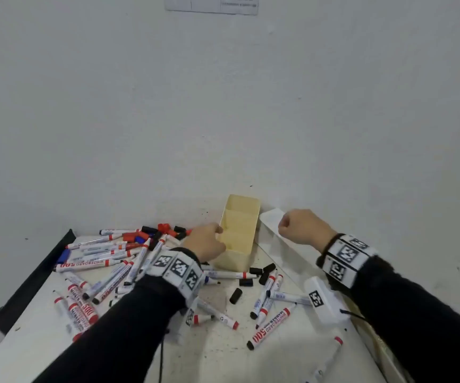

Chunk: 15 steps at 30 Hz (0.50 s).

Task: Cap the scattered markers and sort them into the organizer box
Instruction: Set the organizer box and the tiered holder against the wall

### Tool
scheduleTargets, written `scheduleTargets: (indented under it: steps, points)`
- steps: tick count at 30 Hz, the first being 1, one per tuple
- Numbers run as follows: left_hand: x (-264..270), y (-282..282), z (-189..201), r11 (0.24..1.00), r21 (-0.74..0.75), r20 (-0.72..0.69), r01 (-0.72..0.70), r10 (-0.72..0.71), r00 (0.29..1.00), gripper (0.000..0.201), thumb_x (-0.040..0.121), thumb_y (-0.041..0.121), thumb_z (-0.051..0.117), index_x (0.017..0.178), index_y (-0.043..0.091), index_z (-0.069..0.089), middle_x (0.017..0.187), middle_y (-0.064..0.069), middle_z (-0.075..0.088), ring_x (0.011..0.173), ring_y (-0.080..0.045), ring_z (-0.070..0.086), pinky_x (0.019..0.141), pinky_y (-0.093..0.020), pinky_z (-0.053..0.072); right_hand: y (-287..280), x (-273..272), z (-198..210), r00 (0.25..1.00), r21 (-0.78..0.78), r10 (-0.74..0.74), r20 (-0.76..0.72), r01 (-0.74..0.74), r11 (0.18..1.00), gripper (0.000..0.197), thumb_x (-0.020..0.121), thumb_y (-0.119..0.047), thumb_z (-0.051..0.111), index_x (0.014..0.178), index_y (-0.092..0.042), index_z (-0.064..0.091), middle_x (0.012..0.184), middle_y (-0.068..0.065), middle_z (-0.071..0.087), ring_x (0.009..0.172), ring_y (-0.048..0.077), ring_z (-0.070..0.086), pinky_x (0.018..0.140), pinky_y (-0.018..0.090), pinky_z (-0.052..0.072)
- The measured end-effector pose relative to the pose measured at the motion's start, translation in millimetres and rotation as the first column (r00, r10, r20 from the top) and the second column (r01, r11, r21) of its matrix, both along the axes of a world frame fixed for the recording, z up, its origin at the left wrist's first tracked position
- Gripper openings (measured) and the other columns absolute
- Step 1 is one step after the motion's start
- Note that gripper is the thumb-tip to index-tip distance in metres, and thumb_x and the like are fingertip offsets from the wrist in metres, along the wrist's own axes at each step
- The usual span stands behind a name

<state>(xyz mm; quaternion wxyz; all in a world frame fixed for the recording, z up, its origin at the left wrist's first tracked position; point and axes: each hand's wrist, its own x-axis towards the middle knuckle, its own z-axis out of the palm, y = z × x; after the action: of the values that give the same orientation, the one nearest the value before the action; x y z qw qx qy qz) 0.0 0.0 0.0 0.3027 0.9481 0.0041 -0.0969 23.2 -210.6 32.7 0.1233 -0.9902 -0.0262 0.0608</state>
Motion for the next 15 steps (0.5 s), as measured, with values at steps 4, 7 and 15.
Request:
scheduleTargets:
  steps: [4,7,15]
  points:
    - [24.3,-12.5,-25.2,0.993,0.118,-0.045,0.001,0.004,0.999,0.062,0.085,0.006,0.053,0.14,0.024,0.034,0.145,-0.013,0.033,0.123,-0.029,0.047,0.098,-0.036,0.046,6.6,30.6,-24.0,0.993,-0.142,-0.114,-0.021,0.11,0.984,0.037,0.087,-0.027,0.052,0.122,-0.016,0.055,0.12,0.004,0.058,0.11,0.023,0.056,0.087,0.032,0.045]
    - [39.0,-20.3,-39.0,0.987,0.161,-0.071,-0.006,0.018,0.997,0.065,0.083,0.008,0.056,0.141,0.02,0.029,0.138,-0.016,0.04,0.124,-0.031,0.044,0.099,-0.039,0.045,5.3,45.8,-43.3,0.993,-0.252,-0.11,-0.044,0.095,0.963,0.043,0.083,-0.038,0.057,0.12,-0.016,0.052,0.114,0.005,0.058,0.103,0.024,0.057,0.083,0.032,0.046]
    - [48.8,-31.0,-46.5,0.984,0.175,-0.004,-0.032,0.033,0.999,0.054,0.082,0.01,0.065,0.128,0.008,0.037,0.121,-0.013,0.054,0.108,-0.026,0.056,0.087,-0.032,0.049,5.8,56.1,-56.8,0.999,-0.325,-0.032,0.004,0.031,0.945,0.037,0.091,-0.026,0.048,0.124,-0.012,0.043,0.119,0.012,0.05,0.104,0.029,0.056,0.088,0.039,0.049]
